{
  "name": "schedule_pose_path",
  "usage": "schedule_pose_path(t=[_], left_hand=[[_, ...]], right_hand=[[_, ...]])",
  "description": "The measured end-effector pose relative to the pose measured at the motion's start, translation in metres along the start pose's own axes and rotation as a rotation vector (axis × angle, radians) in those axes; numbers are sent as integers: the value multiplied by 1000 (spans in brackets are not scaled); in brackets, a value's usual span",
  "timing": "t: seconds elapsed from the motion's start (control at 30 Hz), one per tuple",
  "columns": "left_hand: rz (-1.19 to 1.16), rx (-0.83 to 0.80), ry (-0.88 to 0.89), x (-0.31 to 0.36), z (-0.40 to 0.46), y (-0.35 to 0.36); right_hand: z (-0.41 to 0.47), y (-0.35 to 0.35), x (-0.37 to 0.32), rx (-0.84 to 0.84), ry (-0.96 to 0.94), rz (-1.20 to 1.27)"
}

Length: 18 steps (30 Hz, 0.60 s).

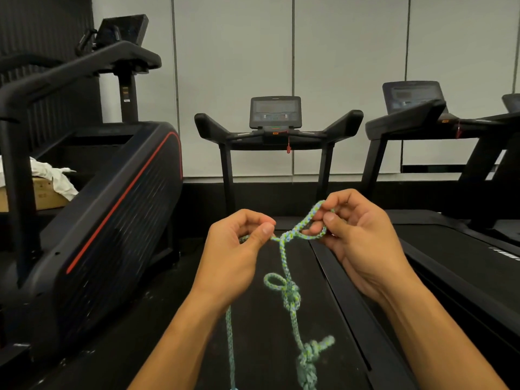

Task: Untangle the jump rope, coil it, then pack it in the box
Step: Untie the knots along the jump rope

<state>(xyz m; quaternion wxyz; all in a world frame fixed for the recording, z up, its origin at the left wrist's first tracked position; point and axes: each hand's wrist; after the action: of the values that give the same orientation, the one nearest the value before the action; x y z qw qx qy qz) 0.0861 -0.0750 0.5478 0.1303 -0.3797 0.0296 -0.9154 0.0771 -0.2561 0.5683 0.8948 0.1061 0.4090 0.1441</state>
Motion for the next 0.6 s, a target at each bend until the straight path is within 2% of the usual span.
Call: schedule_pose_path(t=[0.13,0.3,0.43,0.6], left_hand=[[10,9,32,0,0,2],[24,72,46,0,2,-1],[37,127,79,0,4,-4],[90,101,100,3,2,-4]], right_hand=[[2,-2,1,4,-43,-22],[3,-8,0,50,-185,-185],[5,-6,4,116,-201,-160],[3,-3,6,101,-173,-99]])
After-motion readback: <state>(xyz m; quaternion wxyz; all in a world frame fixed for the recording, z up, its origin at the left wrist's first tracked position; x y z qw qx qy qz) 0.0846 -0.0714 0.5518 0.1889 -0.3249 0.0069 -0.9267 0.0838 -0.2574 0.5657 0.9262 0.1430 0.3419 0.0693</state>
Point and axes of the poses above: each hand's wrist, its own z-axis towards the middle knuckle, its own y-axis out of the palm, x = y × z, and after that the axes turned 7 degrees about z, right-handed
